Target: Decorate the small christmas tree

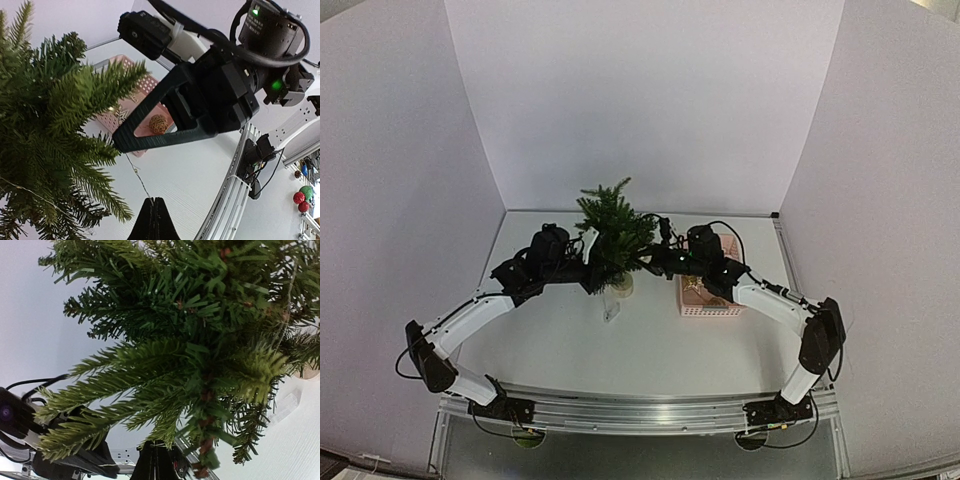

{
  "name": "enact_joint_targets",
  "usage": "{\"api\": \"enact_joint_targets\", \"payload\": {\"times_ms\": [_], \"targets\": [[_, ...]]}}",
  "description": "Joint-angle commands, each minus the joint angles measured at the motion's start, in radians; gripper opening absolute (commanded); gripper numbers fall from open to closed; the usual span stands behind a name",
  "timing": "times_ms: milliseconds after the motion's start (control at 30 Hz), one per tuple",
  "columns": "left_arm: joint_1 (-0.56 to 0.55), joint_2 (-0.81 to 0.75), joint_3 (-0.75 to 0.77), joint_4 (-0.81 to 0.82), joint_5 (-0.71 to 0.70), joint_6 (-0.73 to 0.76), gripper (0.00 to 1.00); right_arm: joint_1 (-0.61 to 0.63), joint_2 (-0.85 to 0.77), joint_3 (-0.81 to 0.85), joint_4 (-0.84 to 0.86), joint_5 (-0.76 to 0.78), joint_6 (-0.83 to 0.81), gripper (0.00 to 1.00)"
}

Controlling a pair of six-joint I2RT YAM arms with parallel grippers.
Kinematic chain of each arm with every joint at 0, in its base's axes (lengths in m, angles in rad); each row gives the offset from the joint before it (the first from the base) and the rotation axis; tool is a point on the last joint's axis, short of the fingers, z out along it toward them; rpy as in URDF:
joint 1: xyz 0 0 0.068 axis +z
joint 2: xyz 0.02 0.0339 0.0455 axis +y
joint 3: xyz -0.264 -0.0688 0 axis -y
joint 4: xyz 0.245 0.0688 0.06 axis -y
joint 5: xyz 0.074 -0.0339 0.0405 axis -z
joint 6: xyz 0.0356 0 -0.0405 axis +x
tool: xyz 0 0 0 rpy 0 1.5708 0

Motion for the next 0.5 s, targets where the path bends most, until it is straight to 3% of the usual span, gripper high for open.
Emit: {"api": "enact_joint_targets", "payload": {"times_ms": [0,167,467], "targets": [[0.03,-0.06,0.087,-0.031,-0.02,0.057,0.0,-0.003,-0.013,-0.001,0.032,0.016,-0.02,0.04],[0.1,-0.06,0.104,-0.042,-0.052,0.104,0.0,-0.003,-0.021,-0.007,0.031,0.019,-0.024,0.21],[0.159,-0.022,0.095,-0.024,-0.07,0.193,0.0,-0.015,-0.038,-0.025,0.025,0.032,-0.03,0.3]]}}
